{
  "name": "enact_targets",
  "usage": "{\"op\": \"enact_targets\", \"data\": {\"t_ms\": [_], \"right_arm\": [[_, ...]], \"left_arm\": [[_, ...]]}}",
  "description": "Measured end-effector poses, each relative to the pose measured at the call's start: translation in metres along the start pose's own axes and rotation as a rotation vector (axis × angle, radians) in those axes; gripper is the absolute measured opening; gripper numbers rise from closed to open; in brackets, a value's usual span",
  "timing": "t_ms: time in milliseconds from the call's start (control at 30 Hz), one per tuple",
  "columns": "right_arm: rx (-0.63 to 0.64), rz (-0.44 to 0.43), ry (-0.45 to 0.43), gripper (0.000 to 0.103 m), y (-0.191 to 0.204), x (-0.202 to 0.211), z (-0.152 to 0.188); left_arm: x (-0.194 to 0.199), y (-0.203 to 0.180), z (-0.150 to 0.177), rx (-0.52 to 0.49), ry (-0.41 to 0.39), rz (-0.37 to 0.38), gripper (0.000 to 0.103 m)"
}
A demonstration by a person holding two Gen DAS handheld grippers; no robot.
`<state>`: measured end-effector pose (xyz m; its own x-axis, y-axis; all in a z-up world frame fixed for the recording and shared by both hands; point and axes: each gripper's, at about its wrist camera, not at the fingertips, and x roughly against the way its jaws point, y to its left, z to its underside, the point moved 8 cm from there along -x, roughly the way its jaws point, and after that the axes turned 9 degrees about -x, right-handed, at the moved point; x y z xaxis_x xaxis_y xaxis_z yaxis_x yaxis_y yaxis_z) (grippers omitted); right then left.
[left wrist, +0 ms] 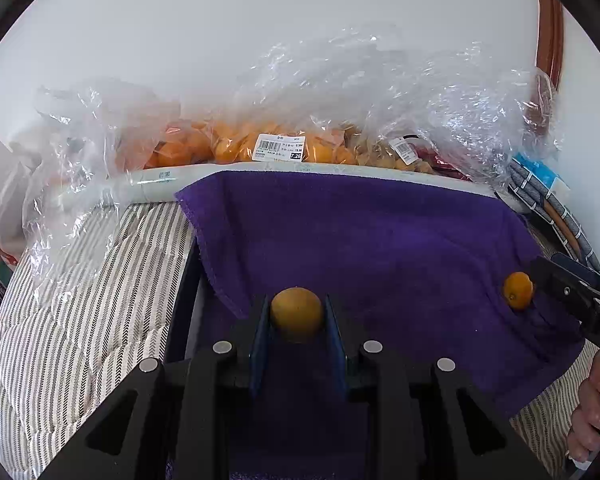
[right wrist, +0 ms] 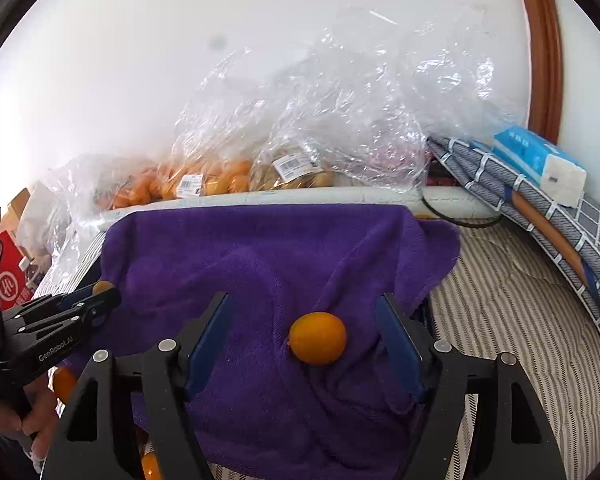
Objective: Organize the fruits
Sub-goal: 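Lift and carry both held fruits over the purple towel, then open both tools to drop the fruits onto the towel, then grasp a large orange with the right tool while the left tool grasps another large orange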
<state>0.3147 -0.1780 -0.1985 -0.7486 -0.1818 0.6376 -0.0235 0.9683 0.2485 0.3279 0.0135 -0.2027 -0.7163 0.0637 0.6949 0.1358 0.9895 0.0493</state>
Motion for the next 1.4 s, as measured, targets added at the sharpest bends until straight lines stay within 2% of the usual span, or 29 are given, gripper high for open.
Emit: {"op": "enact_targets", "data": {"t_ms": [67,133,400,633,867,1133,1400], "right_arm": [[-0.004,0.016,-0.011,0.073,-0.003,0.002,-0.002],[-0.021,0.026,-0.022,0.073,-0.007,0.006,-0.004],[-0.088,0.0,-0.042,0.073,-0.013,0.015,-0.011],[-0.005,0.008,-0.038,0.073,0.011,0.041,0.0],[0.005,-0.016,0.002,0.072,0.021,0.078,0.029],[0.002,0.003,0.044,0.053,0.023,0.102,0.072],[0.013,-0.031,0.135,0.044,0.04,0.105,0.122]], "left_arm": [[0.001,0.0,0.0,0.003,-0.008,0.002,0.026],[0.004,-0.002,-0.001,0.001,-0.018,0.004,0.031],[0.019,0.001,-0.004,0.023,-0.086,-0.016,0.034],[0.038,0.005,-0.002,0.04,-0.134,-0.027,0.034],[0.071,0.012,0.016,0.015,-0.194,-0.057,0.042],[0.102,0.029,0.04,0.017,-0.225,-0.069,0.047],[0.11,0.047,0.055,0.052,-0.2,-0.087,0.048]]}}
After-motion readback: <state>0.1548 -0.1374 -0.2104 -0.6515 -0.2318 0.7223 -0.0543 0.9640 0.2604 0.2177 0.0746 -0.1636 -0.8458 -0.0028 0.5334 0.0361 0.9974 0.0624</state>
